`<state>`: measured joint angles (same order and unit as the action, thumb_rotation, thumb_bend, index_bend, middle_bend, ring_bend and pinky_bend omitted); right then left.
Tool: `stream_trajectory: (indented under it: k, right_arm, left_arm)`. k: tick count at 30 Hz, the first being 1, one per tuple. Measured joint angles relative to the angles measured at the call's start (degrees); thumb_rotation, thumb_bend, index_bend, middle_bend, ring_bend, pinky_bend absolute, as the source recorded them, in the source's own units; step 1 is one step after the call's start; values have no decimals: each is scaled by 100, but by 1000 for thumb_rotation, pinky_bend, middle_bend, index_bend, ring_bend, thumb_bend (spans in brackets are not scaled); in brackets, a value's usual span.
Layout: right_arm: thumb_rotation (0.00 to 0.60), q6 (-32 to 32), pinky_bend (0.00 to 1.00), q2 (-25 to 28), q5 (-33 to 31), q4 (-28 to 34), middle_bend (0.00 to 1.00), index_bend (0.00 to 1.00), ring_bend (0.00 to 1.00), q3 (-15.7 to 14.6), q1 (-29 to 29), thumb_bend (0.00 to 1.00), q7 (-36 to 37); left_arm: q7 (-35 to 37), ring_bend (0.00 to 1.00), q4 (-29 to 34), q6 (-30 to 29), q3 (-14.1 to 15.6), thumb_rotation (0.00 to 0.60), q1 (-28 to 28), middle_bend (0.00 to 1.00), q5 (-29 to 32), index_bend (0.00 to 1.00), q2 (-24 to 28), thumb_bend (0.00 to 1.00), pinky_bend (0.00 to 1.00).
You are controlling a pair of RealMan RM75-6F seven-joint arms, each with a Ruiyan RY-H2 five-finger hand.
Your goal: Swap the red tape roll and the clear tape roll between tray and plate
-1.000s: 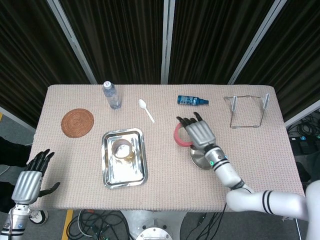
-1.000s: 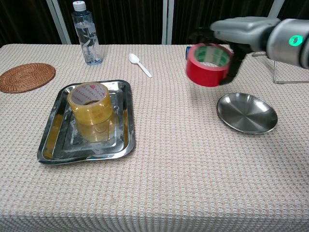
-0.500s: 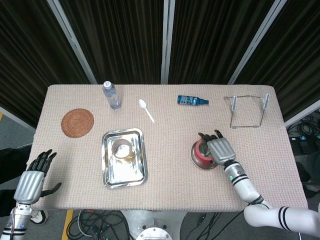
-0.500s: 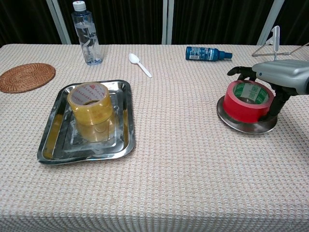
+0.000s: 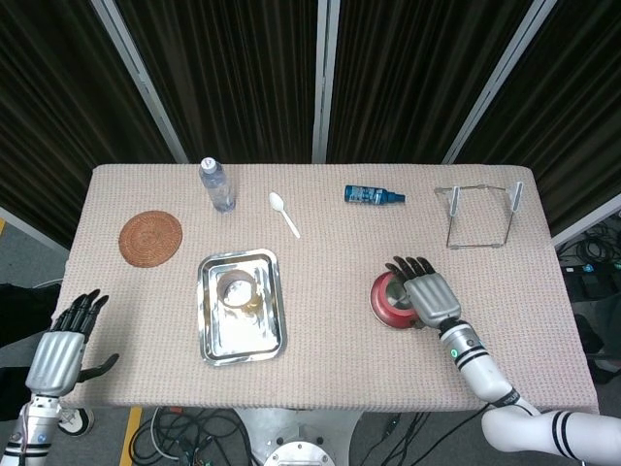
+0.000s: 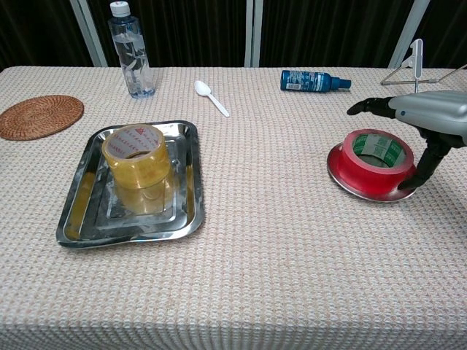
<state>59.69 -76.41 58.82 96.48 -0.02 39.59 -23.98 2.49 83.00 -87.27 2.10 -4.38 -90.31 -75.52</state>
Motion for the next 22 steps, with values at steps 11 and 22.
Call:
stream_trajectory:
  k: [11,22]
  right_arm:
    - [600,1866,0,408,1176,339,0,0,0,-270,-1138,0,329]
    - [600,3579,0,279,1926,-1113,0,0,0,-673,-3127,0,1621]
  left_arm:
    - [-436,0,254,-41,-110,600,-41,6,-40,54,142,148,166]
    - [-962,0,92,-65,-321,600,-98,6,90,54,252,148,165]
